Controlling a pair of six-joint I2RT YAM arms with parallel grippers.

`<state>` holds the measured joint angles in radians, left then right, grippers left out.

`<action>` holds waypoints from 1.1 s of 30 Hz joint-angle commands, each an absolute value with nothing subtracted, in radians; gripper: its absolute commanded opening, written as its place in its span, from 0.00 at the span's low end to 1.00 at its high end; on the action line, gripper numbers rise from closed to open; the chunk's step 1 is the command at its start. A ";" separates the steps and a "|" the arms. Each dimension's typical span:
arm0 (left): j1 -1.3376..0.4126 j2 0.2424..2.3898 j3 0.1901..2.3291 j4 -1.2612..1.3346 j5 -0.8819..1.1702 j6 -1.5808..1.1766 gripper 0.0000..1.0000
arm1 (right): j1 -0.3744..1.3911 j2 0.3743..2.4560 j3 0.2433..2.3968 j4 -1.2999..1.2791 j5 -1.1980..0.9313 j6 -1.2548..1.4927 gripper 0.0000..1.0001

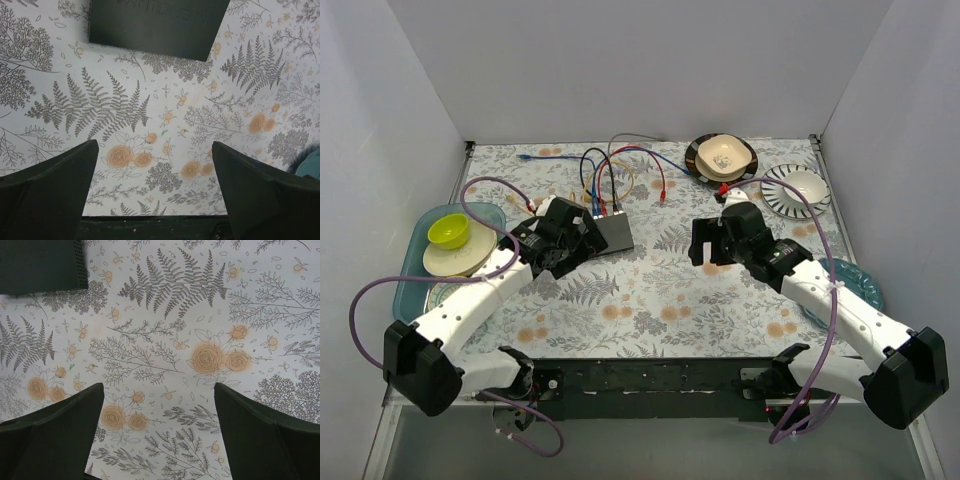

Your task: Pull the plug from the switch port

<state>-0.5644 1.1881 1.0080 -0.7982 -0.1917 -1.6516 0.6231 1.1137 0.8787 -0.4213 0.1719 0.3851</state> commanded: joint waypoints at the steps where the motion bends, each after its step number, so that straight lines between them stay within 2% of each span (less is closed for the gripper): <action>1: -0.546 1.255 1.100 -0.796 -0.219 -1.626 0.98 | 0.621 1.147 0.939 -0.325 0.158 0.367 0.98; 5: -0.502 1.319 1.181 -0.830 -0.287 -1.626 0.98 | 0.621 1.256 1.041 -0.319 0.240 0.391 0.98; 7: -0.415 1.347 1.229 -0.871 -0.293 -1.646 0.98 | 0.612 1.302 1.068 -0.313 0.255 0.428 0.98; 11: -0.322 1.394 1.212 -0.907 -0.316 -1.776 0.98 | 0.580 1.445 1.109 -0.229 0.142 0.528 0.95; 17: -0.232 1.379 1.068 -0.737 -0.242 -1.806 0.98 | 0.575 1.649 1.202 -0.155 0.048 0.587 0.86; 20: -0.201 1.381 1.013 -0.605 -0.192 -1.740 0.98 | 0.560 1.739 1.276 -0.170 0.028 0.597 0.78; 21: -0.195 1.385 1.002 -0.568 -0.177 -1.723 0.97 | 0.552 1.762 1.291 -0.167 0.014 0.606 0.71; 23: -0.169 1.411 0.970 -0.470 -0.105 -1.694 0.87 | 0.532 1.831 1.360 -0.178 -0.032 0.614 0.65; 24: -0.163 1.422 0.960 -0.444 -0.085 -1.690 0.83 | 0.526 1.857 1.394 -0.195 -0.040 0.623 0.59; 25: -0.157 1.433 0.956 -0.404 -0.062 -1.686 0.76 | 0.520 1.883 1.423 -0.234 -0.041 0.624 0.55; 28: -0.155 1.468 0.936 -0.356 -0.019 -1.686 0.67 | 0.518 1.956 1.506 -0.261 -0.066 0.627 0.46; 33: -0.156 1.520 0.925 -0.336 -0.002 -1.681 0.62 | 0.522 2.031 1.538 -0.235 -0.144 0.646 0.37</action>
